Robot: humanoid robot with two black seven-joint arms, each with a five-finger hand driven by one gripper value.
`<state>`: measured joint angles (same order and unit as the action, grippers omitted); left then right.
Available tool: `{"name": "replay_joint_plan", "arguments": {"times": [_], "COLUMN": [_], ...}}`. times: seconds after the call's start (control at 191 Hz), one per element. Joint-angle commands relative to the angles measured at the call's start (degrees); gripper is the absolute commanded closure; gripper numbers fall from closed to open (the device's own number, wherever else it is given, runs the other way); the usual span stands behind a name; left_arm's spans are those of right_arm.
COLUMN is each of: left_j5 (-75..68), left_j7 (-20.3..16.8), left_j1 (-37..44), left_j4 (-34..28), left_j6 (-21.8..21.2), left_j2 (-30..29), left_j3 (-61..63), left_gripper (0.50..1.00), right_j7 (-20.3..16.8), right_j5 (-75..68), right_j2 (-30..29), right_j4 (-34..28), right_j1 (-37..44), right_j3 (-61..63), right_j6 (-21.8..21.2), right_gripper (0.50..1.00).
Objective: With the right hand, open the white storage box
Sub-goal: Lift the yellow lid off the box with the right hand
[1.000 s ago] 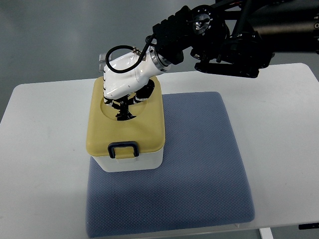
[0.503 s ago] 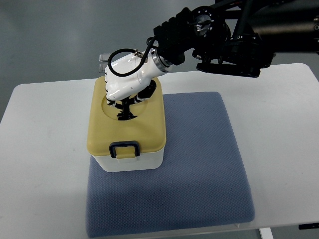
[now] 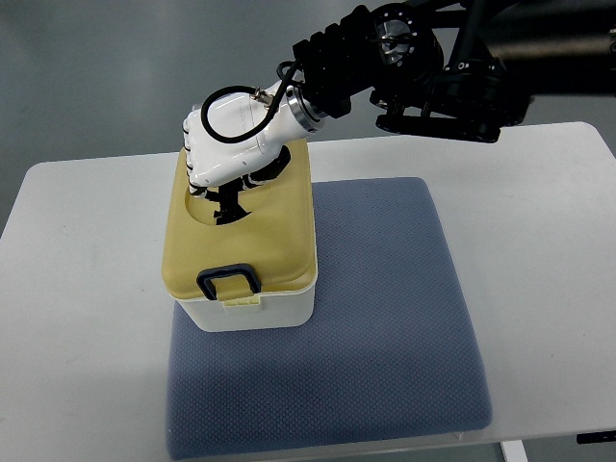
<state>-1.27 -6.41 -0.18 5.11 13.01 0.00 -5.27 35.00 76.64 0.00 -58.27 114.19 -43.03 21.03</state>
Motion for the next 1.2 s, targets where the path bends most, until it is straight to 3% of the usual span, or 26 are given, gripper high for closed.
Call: {"name": "replay_joint_plan", "arguments": {"times": [0.0, 0.419, 0.686, 1.194], "left_j5": [0.04, 0.04, 0.04, 0.04], "left_j7": [0.00, 0.00, 0.00, 0.00], "left_j1": [0.00, 0.00, 0.00, 0.00], "left_j4": [-0.01, -0.01, 0.08, -0.01], "left_j6": [0.00, 0.00, 0.00, 0.00], "left_j2": [0.00, 0.00, 0.00, 0.00], "left_j3": [0.00, 0.00, 0.00, 0.00], "left_gripper": [0.500, 0.500, 0.500, 0.500], "right_j7": [0.00, 0.00, 0.00, 0.00], "right_j5": [-0.09, -0.53, -0.17, 0.35], "right_j2": [0.00, 0.97, 6.59, 22.77], "right_j4": [0.00, 0.09, 0.00, -2.81], "right_j1": [0.51, 2.35, 2.70, -2.22], "right_j3": [0.22, 1.10, 3.30, 5.76], "right_j6": [0.50, 0.77, -0.20, -0.29], "right_gripper": [1.000, 1.000, 1.000, 1.000]}}
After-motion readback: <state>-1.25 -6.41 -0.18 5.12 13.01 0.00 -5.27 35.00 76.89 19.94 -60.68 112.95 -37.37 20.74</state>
